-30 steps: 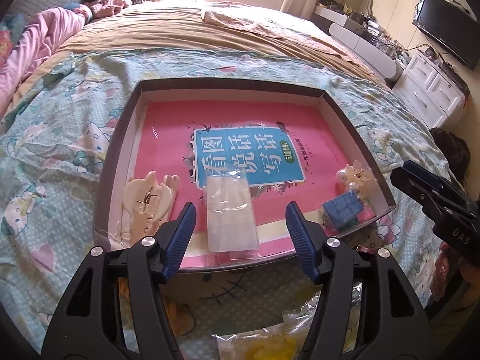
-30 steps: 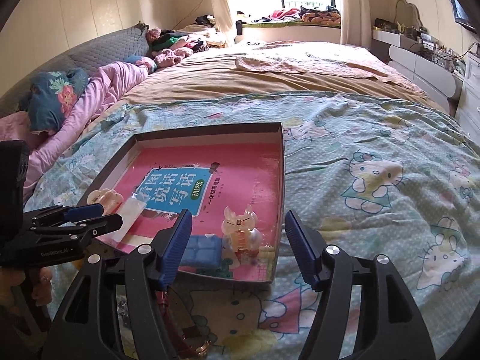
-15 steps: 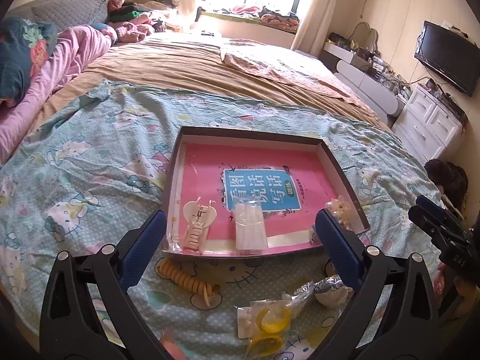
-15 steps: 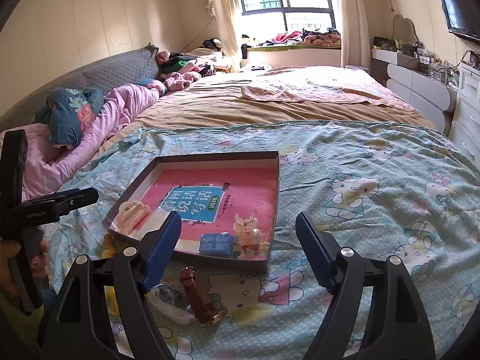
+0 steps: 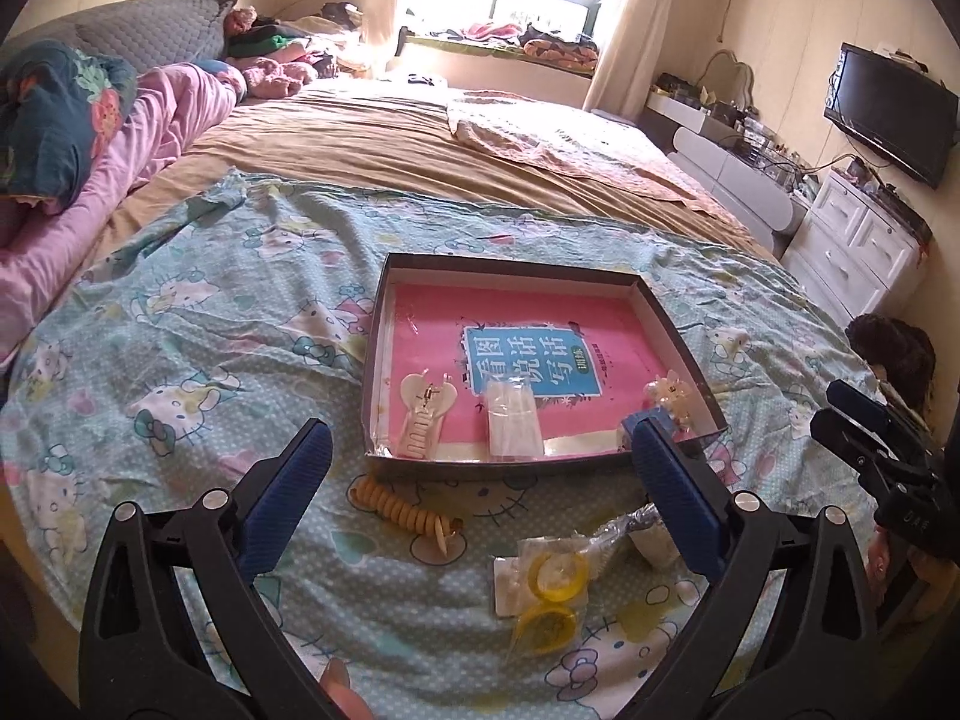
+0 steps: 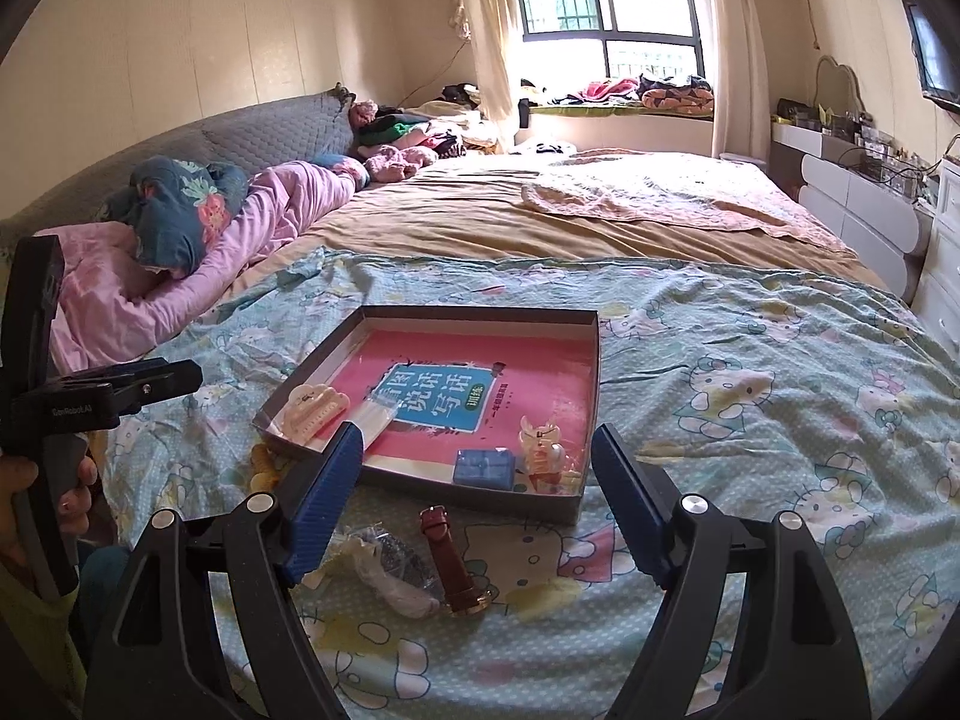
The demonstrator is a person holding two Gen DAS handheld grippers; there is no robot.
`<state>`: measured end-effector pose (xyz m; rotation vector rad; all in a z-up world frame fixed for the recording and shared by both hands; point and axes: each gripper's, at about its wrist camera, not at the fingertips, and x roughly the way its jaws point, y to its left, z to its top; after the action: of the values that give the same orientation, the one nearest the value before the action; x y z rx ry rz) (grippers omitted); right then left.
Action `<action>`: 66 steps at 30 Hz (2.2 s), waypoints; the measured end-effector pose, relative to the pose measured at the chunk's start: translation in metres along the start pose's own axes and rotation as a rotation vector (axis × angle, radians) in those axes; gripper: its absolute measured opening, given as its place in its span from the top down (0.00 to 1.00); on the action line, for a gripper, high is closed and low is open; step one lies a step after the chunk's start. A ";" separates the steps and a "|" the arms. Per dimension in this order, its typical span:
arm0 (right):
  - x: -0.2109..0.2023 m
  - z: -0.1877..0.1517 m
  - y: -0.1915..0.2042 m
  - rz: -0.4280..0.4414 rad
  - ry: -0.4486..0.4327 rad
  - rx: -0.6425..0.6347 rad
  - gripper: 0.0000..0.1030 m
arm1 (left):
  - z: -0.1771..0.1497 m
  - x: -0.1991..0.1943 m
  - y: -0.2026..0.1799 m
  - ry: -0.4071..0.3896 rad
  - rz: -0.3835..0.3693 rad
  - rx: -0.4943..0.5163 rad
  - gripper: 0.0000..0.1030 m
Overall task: Organize jewelry
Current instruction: 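Withdraw both tools from the tray toward the remaining items, then grasp the bag of yellow bangles with the left tool while the right tool grasps the wrapped plastic bag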
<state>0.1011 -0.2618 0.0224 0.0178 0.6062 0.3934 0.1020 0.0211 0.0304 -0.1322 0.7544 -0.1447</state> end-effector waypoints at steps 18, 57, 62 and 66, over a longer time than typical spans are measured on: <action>-0.001 -0.027 0.037 0.050 0.067 -0.090 0.25 | -0.040 -0.008 -0.003 0.062 0.015 0.053 0.09; 0.056 -0.073 0.054 0.104 0.255 -0.168 0.51 | -0.103 0.038 -0.023 0.268 -0.085 0.119 0.54; 0.073 -0.076 0.056 0.096 0.275 -0.188 0.51 | -0.104 0.044 -0.025 0.283 -0.106 0.114 0.54; 0.086 -0.078 0.058 0.078 0.283 -0.210 0.53 | -0.105 0.050 -0.025 0.296 -0.113 0.103 0.54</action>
<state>0.1018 -0.1845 -0.0814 -0.2190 0.8419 0.5391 0.0637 -0.0193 -0.0748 -0.0553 1.0325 -0.3145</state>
